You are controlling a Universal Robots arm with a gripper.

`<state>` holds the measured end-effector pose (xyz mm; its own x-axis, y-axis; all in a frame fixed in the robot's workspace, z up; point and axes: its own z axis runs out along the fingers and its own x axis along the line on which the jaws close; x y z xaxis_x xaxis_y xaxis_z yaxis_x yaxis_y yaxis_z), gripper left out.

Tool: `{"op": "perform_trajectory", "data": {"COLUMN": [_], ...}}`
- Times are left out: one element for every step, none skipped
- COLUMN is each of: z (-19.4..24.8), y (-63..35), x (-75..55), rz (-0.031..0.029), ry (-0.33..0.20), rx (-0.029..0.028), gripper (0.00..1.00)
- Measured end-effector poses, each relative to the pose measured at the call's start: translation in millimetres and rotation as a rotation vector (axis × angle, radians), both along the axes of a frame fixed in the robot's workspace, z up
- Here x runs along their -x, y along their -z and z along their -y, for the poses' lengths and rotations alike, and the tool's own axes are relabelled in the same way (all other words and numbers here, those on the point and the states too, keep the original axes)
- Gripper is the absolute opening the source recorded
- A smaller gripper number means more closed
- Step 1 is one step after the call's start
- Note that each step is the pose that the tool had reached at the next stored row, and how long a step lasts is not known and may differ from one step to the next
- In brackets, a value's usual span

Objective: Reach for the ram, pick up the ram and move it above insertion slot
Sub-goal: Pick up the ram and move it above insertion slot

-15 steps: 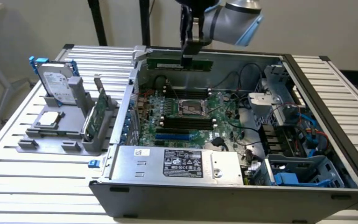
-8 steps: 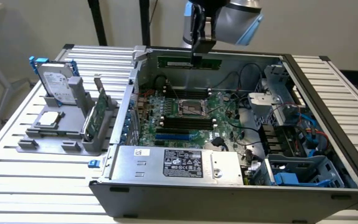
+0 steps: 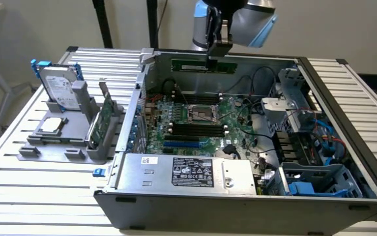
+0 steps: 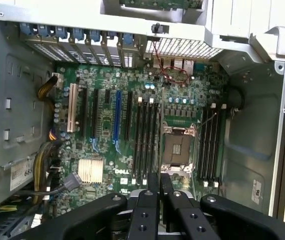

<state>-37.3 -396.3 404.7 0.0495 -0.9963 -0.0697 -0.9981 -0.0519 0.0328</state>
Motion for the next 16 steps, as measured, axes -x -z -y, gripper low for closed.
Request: {"op": "perform_trajectory", "data": {"z": [-0.7,-1.4,-2.2,-3.0,-3.9,-4.7,-5.6,-6.6,-7.7,-8.2,-8.2,-8.2,-8.2,-8.2,-8.2,-8.2], "y": [0.5,1.2,1.7,2.2,2.8,3.3,3.6,3.8,3.9,3.8,3.9,3.9,3.9,3.9,3.9,3.9], "x": [-0.4,-0.7,-1.0,-1.3,-1.5,-1.7,-1.8,-1.9,-1.9,-1.9,-1.9,-1.9,-1.9,-1.9,-1.9,-1.9], "rz": [0.0000,0.0000,0.0000,0.0000,0.0000,0.0001,0.0001,0.0002,0.0002,0.0002,0.0003,0.0003,0.0003,0.0003,0.0003,0.0003], "ry": [0.003,0.006,0.008,0.011,0.013,0.016,0.019,0.021,0.024,0.025,0.025,0.025,0.025,0.025,0.025,0.025], "rx": [0.0000,0.0000,0.0001,0.0000,0.0000,-0.0001,0.0000,0.0000,0.0001,0.0002,0.0000,0.0000,0.0001,0.0000,0.0001,0.0000], "gripper": [0.13,0.13,0.13,0.13,0.13,0.13,0.13,0.13,0.13,0.13,0.13,0.13,0.13,0.13,0.13,0.13]}}
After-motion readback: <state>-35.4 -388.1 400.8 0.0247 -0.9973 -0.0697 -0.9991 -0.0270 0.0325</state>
